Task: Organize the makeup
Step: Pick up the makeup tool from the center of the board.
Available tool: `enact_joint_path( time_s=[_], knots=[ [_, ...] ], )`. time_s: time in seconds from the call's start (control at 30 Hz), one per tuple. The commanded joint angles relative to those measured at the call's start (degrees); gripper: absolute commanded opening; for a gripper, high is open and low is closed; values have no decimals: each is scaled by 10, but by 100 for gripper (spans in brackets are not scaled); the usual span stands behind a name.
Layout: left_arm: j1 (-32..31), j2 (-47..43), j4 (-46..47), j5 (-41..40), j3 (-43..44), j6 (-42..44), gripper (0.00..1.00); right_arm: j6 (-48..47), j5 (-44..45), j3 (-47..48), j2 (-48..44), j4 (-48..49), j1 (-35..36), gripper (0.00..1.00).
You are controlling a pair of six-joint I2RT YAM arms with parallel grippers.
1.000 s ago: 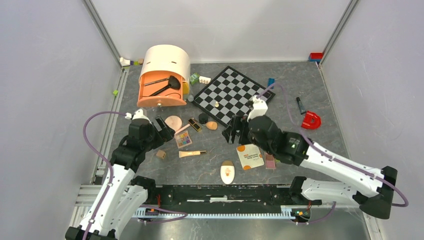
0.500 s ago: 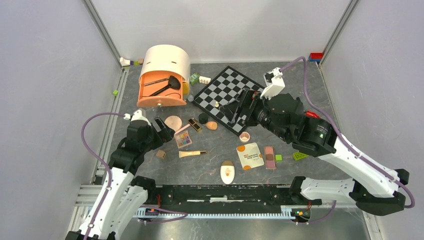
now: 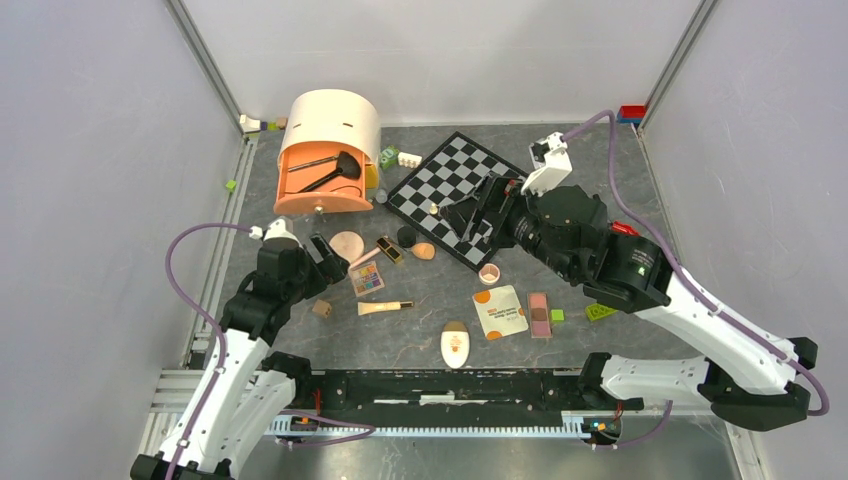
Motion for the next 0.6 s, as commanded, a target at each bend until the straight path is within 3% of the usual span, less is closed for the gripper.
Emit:
enact_joint_path(
  time_s=[0.0, 0.43, 0.57],
  knots=[
    [-2, -8, 0, -10, 19, 15, 96, -2, 14, 20, 5, 27, 1, 98],
    [-2, -10, -42, -22, 70, 42, 97, 0, -30, 65, 44, 53, -3, 98],
    [-2, -15, -57, -22, 91, 60, 97, -12, -1, 16, 40, 81, -5, 98]
  ],
)
